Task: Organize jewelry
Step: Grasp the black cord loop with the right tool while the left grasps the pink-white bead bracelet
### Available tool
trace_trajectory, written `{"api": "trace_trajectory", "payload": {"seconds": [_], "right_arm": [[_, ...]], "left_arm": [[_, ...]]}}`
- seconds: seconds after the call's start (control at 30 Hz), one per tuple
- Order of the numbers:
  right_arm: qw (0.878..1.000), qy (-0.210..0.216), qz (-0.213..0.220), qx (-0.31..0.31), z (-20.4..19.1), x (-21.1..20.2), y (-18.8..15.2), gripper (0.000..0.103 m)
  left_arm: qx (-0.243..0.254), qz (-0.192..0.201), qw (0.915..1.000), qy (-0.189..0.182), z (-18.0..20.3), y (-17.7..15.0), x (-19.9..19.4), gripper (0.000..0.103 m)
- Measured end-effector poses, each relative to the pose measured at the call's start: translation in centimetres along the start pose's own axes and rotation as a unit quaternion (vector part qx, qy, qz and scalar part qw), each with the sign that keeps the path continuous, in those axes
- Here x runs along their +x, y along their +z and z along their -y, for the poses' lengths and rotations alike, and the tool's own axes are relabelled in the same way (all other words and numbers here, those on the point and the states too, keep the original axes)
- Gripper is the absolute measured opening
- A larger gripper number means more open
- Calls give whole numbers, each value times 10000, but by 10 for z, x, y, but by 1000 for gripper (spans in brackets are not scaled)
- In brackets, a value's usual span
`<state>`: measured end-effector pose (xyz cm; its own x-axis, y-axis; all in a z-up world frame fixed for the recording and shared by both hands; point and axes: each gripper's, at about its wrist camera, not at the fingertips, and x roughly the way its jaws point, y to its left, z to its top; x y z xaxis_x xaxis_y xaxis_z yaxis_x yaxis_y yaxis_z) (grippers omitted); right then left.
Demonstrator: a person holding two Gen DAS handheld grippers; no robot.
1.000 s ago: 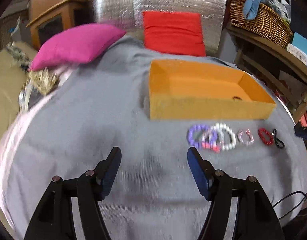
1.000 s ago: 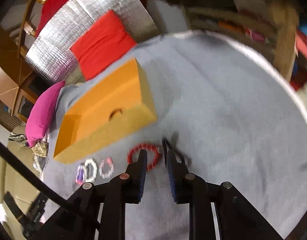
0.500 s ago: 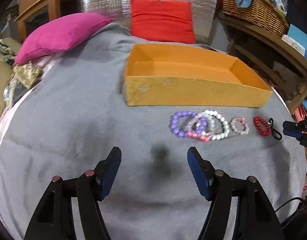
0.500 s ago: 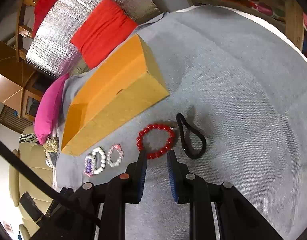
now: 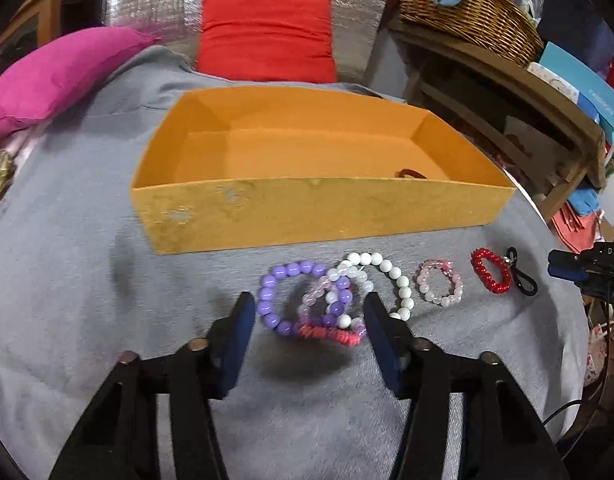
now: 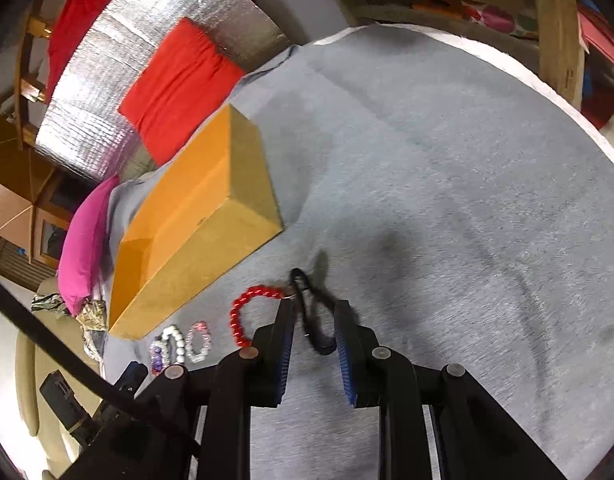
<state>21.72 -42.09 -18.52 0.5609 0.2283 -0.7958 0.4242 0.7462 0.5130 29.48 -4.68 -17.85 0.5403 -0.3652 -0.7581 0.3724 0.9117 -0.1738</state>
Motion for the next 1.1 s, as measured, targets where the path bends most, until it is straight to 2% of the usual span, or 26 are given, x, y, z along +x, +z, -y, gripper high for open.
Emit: {"api": "trace_trajectory", "payload": {"seconds": [0.07,0.1,0.13,0.3,0.57,0.67,0.73,0.8,0.83,0.87,0.97,1.0,1.07,1.1], "right_arm": [[9999,-95,-106,-34,2,7,2,28],[9997,-155,-177,-51,2,11,3,36],[9996,-196,-218,-56,2,14,3,43],[9996,-141,-67,-219,-11,19,5,44],[9989,-257,-88,-378,-30,44,5,44],[9985,-377,-83,-397,-33,51,5,32],[9980,-463,-45,-420,-31,52,4,16],[9977,-496,-9,-466,-32,52,3,9],[9975,-517,27,-480,-31,51,3,7],[9974,-534,74,-476,-31,49,3,6],[9977,-493,196,-429,-25,39,3,6],[9979,-447,230,-420,-24,36,3,6],[9979,-397,275,-439,-25,30,3,6],[9979,-370,281,-450,-26,28,3,6]], "left_arm": [[-32,-109,9999,-130,-1,1,7,42],[-46,-168,9996,-202,0,0,10,37],[-41,-226,9994,-276,0,0,13,28],[51,-232,9980,-578,6,-2,12,11],[128,-231,9972,-698,7,-12,1,9],[195,-213,9976,-621,6,-11,-2,9],[195,-195,9982,-539,6,-9,-1,12],[165,-237,9982,-524,6,-7,1,31],[147,-224,9984,-493,6,-7,2,47],[138,-205,9987,-446,8,-6,3,55],[93,-176,9986,-494,10,-6,9,53],[82,-133,9985,-534,11,-6,10,48],[186,-152,9982,-543,15,-6,12,21],[250,-167,9981,-542,18,-7,14,18]]}}
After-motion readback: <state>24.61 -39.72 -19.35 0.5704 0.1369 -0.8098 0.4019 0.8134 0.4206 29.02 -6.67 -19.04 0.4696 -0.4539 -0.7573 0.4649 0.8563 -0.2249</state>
